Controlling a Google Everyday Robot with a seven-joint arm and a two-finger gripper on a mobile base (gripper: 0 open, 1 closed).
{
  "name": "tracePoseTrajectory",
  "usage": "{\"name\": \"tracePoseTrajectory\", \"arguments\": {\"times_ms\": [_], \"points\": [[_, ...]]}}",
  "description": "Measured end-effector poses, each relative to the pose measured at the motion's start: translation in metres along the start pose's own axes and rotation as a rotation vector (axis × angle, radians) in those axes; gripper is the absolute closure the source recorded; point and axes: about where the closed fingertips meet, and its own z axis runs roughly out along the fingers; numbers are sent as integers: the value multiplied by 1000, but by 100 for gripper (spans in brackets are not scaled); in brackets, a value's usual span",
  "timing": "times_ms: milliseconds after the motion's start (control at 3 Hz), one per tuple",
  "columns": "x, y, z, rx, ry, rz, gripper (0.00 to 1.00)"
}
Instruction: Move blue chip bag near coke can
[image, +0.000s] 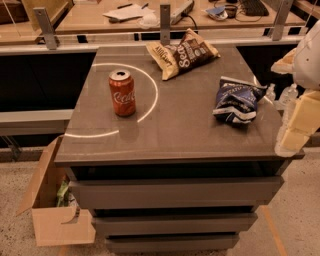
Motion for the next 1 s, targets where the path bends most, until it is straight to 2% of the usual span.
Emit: {"name": "tracePoseTrajectory", "arguments": {"times_ms": [333,667,1000], "points": [[0,0,0,0,0,0,0],[1,-5,5,19,-26,22,0],[8,-27,30,78,-138,114,0]]}}
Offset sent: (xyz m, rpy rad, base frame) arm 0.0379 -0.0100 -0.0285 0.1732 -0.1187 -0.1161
